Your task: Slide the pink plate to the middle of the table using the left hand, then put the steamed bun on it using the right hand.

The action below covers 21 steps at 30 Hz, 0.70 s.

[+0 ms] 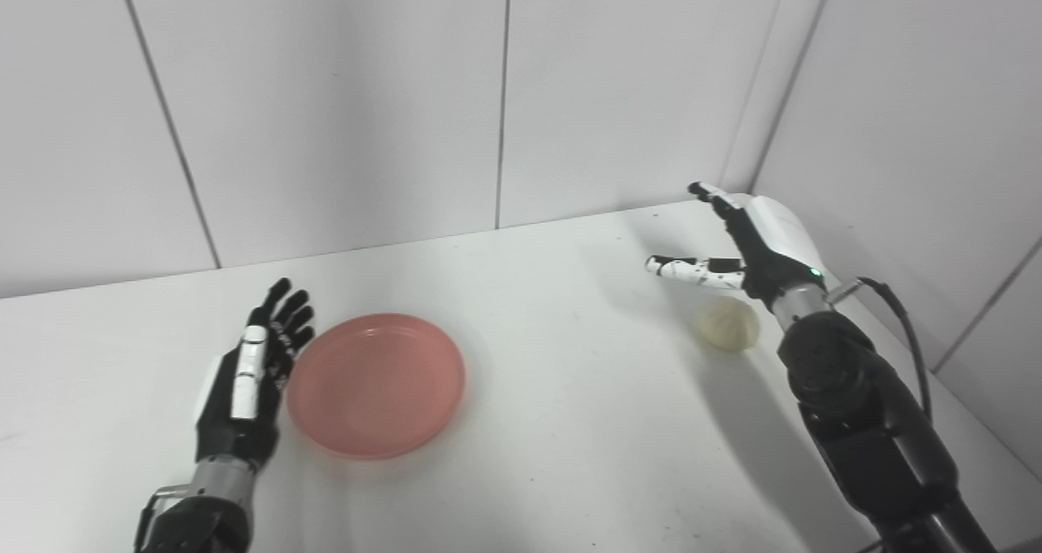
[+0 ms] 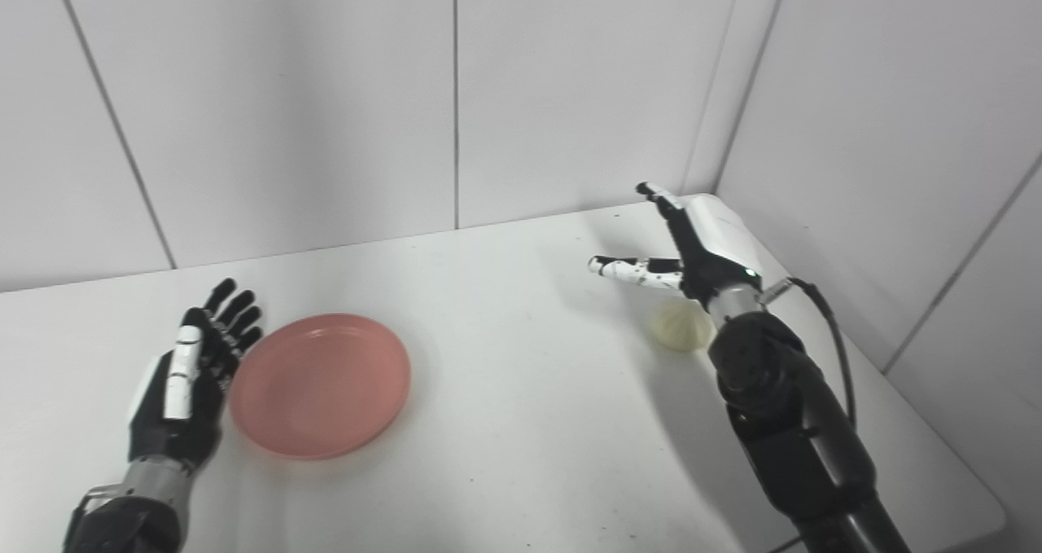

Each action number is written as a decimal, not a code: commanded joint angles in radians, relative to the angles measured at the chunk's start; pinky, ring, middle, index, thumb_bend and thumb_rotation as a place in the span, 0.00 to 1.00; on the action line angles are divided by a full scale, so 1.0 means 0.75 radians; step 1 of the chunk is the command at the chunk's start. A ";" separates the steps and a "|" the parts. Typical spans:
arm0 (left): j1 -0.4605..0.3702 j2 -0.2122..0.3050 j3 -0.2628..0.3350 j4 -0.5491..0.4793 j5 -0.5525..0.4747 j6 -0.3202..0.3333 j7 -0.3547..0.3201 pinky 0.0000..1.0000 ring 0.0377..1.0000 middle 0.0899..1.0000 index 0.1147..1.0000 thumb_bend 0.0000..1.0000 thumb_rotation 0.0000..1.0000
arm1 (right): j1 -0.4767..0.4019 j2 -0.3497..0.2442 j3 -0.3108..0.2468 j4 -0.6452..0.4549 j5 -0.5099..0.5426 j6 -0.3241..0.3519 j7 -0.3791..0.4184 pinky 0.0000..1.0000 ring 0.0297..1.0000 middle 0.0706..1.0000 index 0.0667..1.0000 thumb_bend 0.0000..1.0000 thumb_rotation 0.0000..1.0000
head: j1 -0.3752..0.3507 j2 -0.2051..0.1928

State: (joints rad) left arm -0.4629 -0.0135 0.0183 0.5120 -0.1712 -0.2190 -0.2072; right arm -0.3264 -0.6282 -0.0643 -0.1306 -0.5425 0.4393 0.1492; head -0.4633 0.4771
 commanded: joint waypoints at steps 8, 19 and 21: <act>0.019 0.027 0.014 0.065 -0.021 -0.048 -0.046 0.91 0.92 0.91 0.89 0.48 0.94 | -0.026 -0.047 -0.121 0.030 -0.065 0.040 0.158 0.80 0.90 0.92 0.91 0.86 0.47 | -0.012 0.001; 0.031 0.017 0.008 0.026 -0.017 -0.025 -0.040 0.92 0.92 0.91 0.90 0.47 0.95 | -0.027 -0.083 -0.079 0.152 -0.150 0.040 0.238 0.78 0.90 0.92 0.87 0.95 0.41 | -0.005 0.006; 0.031 0.017 0.009 0.021 -0.019 -0.015 -0.040 0.92 0.92 0.91 0.90 0.47 0.94 | -0.032 -0.079 -0.076 0.168 -0.176 0.041 0.258 0.78 0.89 0.91 0.87 0.96 0.38 | -0.005 0.009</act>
State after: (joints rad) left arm -0.4695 -0.0083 0.0227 0.5184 -0.1758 -0.2222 -0.2262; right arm -0.3158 -0.6585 -0.1142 0.0048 -0.6511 0.4687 0.3414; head -0.4679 0.4817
